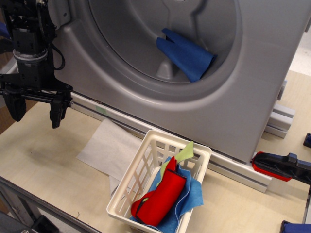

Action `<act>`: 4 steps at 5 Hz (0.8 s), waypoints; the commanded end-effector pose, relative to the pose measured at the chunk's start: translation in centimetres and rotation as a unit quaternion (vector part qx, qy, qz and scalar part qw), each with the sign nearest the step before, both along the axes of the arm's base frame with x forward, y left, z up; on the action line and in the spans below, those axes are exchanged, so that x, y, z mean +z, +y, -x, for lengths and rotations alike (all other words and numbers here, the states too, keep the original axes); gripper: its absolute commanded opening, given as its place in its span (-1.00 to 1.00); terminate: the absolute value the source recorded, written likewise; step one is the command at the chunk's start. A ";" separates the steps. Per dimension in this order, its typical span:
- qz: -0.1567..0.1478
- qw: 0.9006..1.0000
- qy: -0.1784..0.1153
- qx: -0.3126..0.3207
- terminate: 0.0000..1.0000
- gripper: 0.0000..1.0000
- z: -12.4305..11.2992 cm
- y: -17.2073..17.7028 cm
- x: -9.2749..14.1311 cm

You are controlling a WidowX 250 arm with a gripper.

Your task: Take clothes out of laundry machine

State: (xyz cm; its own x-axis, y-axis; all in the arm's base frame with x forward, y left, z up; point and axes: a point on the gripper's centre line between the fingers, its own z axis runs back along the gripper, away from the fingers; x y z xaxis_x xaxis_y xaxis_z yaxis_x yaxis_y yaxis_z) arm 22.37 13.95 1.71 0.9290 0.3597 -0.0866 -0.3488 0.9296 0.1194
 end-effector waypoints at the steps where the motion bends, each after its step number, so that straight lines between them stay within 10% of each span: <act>1: 0.000 1.000 0.000 0.000 -1.00 1.00 0.0 0.0 0.0; 4: 0.084 0.962 -0.225 0.129 -1.00 1.00 -6.4 -6.4 3.8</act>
